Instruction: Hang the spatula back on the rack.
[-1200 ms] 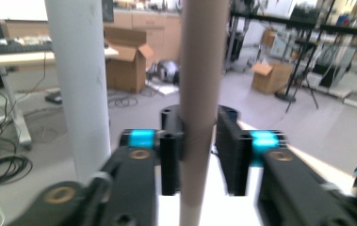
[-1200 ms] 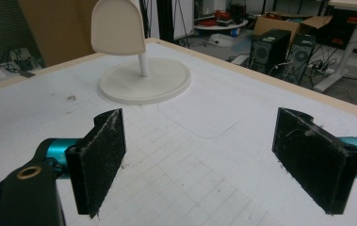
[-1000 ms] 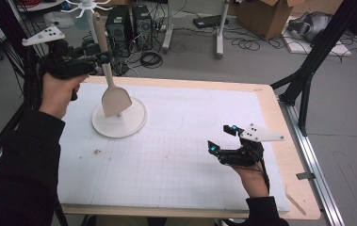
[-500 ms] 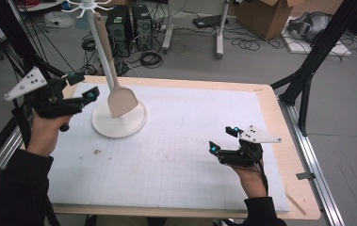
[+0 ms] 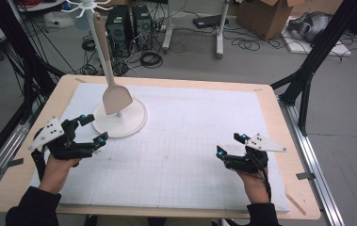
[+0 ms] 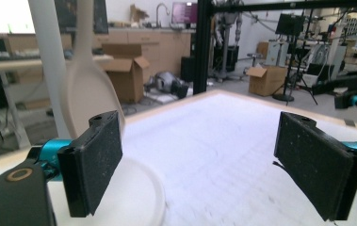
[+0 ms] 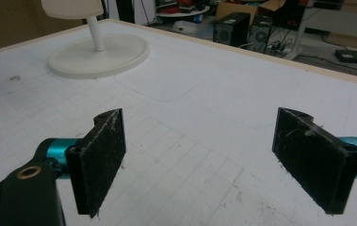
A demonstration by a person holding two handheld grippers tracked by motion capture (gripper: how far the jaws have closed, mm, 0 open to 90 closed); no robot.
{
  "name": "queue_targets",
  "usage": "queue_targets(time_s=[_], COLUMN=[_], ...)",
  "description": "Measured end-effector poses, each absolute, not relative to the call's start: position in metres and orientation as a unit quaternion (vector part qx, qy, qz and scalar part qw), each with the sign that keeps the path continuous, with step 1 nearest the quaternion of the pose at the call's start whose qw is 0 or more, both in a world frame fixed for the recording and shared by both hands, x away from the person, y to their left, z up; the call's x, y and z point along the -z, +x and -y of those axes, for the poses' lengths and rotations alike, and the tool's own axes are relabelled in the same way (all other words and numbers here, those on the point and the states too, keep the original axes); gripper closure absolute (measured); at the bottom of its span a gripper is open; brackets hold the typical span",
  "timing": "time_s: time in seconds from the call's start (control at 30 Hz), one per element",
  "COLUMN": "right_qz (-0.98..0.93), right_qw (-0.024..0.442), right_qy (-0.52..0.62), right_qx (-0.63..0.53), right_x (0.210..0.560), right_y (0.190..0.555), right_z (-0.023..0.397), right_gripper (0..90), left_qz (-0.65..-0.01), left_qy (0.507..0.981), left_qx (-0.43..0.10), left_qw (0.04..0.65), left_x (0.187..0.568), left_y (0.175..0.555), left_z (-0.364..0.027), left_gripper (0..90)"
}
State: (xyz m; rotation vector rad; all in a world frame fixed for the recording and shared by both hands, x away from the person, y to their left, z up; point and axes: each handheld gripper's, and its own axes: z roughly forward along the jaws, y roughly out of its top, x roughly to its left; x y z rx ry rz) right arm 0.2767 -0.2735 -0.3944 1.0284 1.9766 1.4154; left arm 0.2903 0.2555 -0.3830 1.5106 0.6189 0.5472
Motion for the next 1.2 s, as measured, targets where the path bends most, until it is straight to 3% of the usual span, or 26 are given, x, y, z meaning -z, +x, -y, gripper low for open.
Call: queue_targets(time_s=[0.37,1.2], right_qz=[-0.713,-0.718], right_qw=[0.260,0.258], right_qy=[0.398,0.396], right_qx=[-0.515,-0.511], right_x=[0.411,0.412], right_y=[0.265,0.264], right_z=[0.278,0.273], right_gripper=[16.8,16.9], left_qz=[-0.294,-0.311], left_qy=[0.682,0.675], left_qx=[-0.221,-0.206], left_qw=[0.632,0.636], left_x=[0.424,0.436], left_y=[0.277,0.279], left_z=[-0.250,-0.248], left_gripper=[16.7,17.3])
